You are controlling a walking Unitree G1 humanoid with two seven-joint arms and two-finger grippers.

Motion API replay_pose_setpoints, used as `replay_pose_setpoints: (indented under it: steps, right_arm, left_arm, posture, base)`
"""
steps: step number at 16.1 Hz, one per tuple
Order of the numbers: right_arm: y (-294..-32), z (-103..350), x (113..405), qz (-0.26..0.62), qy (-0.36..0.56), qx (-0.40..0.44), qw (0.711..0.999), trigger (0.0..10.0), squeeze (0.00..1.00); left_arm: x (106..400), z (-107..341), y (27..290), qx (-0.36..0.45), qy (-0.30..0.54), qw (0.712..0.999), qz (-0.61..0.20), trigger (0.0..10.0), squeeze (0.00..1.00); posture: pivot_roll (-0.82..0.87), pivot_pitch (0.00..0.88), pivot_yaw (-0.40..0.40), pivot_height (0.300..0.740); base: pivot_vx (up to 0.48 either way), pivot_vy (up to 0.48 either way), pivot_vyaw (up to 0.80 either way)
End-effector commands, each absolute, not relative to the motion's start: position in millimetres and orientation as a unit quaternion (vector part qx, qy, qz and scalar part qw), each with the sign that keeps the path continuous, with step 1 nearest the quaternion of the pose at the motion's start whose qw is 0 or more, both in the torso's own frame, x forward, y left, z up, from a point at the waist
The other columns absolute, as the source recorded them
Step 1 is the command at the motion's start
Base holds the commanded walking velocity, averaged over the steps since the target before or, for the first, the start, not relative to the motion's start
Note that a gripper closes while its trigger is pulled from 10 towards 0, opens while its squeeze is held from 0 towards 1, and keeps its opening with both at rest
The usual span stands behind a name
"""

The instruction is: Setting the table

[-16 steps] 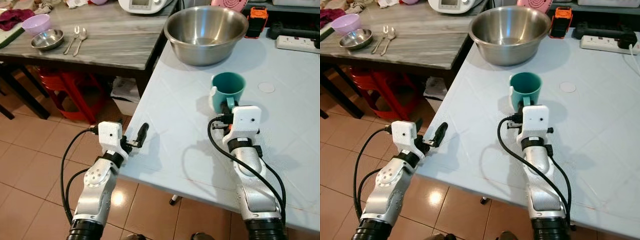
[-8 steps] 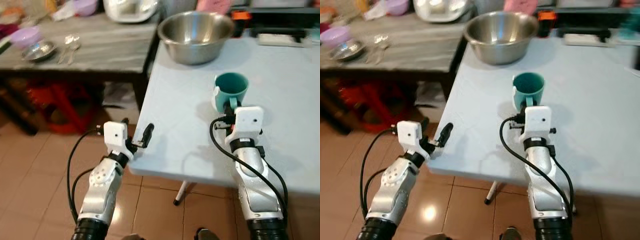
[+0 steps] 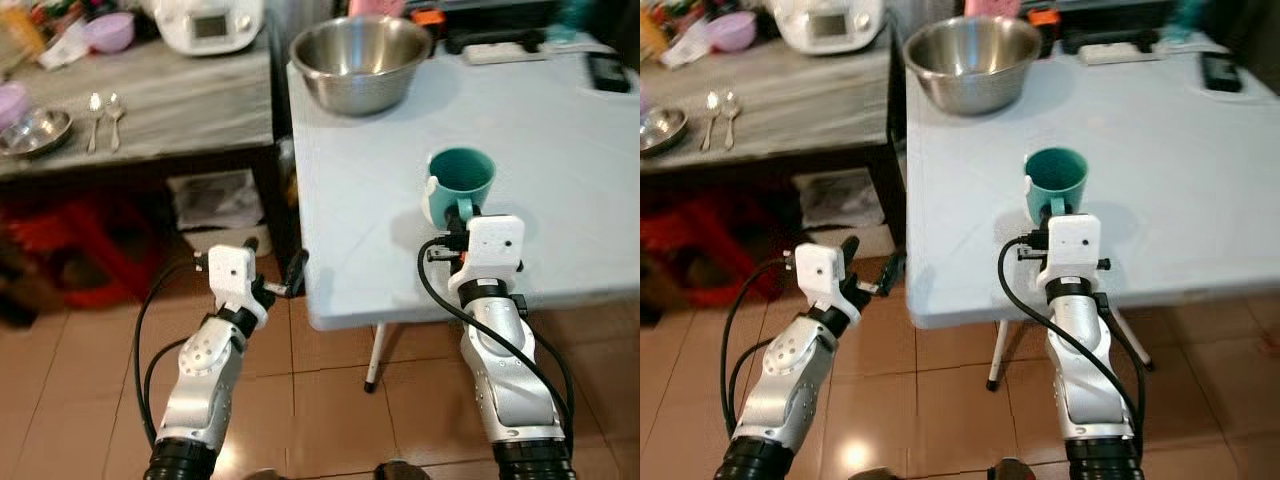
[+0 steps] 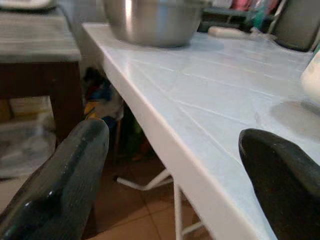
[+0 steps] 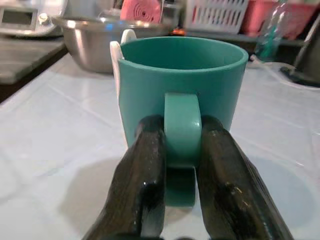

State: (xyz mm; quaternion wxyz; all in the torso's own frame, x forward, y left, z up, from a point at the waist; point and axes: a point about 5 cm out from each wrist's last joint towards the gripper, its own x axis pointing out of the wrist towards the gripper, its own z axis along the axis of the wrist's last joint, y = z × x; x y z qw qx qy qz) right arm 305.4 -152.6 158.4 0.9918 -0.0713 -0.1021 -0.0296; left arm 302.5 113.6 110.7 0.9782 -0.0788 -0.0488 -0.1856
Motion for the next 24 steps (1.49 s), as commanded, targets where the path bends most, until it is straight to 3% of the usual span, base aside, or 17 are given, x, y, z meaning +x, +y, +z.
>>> replay_pose_setpoints:
  steps: [1, 13, 18, 24]
  right_arm:
    - [-146.0, 163.6, 305.4, -0.020, -0.116, -0.066, 0.991, 10.0, 0.00]
    - [-151.3, 166.4, 308.2, -0.030, -0.121, -0.069, 0.990, 10.0, 0.00]
    - [-151.7, 168.8, 308.3, -0.031, -0.128, -0.081, 0.988, 10.0, 0.00]
    - [-152.0, 169.5, 309.2, -0.029, -0.130, -0.083, 0.988, 10.0, 0.00]
  left_arm:
    - [301.6, 107.7, 124.5, -0.069, -0.043, 0.982, -0.171, 10.0, 0.00]
    - [303.1, 107.1, 118.1, -0.070, -0.042, 0.981, -0.178, 10.0, 0.00]
    - [303.0, 106.3, 115.1, -0.071, -0.042, 0.980, -0.180, 10.0, 0.00]
    - [303.9, 105.6, 112.5, -0.071, -0.040, 0.980, -0.180, 10.0, 0.00]
  posture:
    - [-0.13, 0.131, 0.107, 0.740]
    - [-0.14, 0.128, 0.108, 0.740]
    - [-0.14, 0.125, 0.106, 0.740]
    - [-0.14, 0.123, 0.103, 0.740]
  base:
    - [0.000, 0.472, -0.48]
    - [0.000, 0.477, -0.47]
    - [0.000, 0.476, 0.00]
    - [0.000, 0.476, 0.72]
